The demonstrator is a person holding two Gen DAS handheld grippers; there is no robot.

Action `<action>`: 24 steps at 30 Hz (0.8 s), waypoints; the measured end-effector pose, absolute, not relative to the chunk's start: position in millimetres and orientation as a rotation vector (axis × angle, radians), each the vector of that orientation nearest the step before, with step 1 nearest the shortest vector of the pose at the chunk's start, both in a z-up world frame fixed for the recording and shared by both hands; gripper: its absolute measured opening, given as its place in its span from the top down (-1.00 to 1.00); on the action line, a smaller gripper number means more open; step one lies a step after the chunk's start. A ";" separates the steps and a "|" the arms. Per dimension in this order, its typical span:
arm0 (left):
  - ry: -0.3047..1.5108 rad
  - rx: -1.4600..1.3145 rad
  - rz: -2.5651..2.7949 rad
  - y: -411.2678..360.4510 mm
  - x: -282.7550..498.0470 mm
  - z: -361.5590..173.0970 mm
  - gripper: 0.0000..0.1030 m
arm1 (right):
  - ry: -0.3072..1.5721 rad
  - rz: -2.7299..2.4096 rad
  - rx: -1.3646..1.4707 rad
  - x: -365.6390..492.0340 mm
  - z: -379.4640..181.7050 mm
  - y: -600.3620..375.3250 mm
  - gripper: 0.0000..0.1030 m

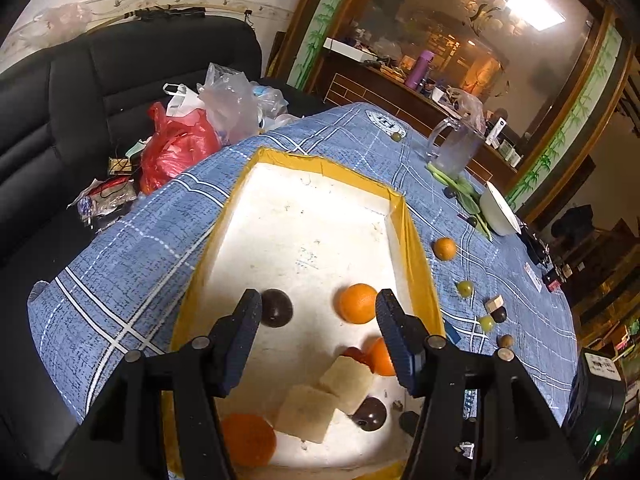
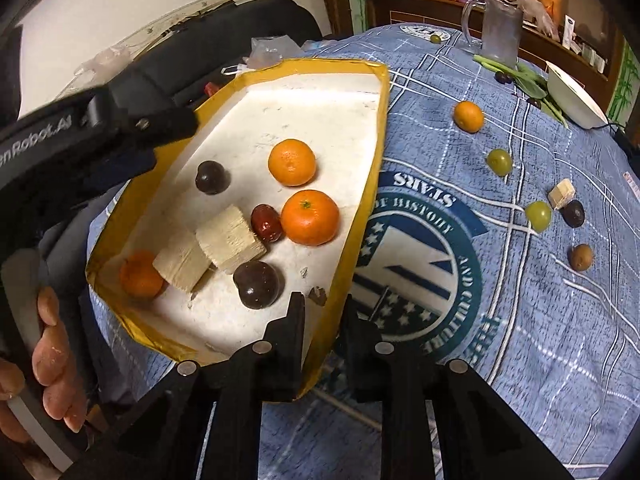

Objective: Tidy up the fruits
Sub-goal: 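Move both open tools back to the fruit on the table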

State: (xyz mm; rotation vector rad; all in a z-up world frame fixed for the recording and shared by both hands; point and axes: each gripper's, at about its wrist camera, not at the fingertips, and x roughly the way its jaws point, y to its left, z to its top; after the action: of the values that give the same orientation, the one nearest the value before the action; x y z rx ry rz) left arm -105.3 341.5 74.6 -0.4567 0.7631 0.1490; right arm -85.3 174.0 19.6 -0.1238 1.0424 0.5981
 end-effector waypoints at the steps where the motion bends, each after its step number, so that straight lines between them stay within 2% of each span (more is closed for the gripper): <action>1: 0.763 -0.454 0.148 340.2 -105.3 75.4 -0.18 | 1.051 0.605 -0.099 -84.1 19.1 170.9 0.55; 5: 0.765 -0.443 0.148 335.9 -107.1 80.5 -0.24 | 1.069 0.669 0.005 -76.4 19.5 150.0 0.39; 6: 0.765 -0.443 0.144 334.4 -107.6 83.2 -0.24 | 1.055 0.681 0.021 -76.2 21.8 140.9 0.22; 9: 0.754 -0.430 0.126 327.7 -110.1 91.7 -0.28 | 1.019 0.696 0.061 -78.1 28.5 117.8 -0.09; 13: 0.729 -0.400 0.103 313.0 -109.6 101.6 -0.44 | 0.950 0.641 0.074 -78.1 41.6 70.8 -0.11; 24: 0.783 -0.330 0.048 270.2 -89.5 94.7 -0.44 | 0.901 0.444 0.124 -62.5 49.3 -23.1 -0.10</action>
State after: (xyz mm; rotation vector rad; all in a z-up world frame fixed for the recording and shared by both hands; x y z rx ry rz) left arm -89.5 270.2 94.7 -0.3298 0.7829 0.0481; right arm -62.5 -23.1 49.3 0.1241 0.9013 0.4437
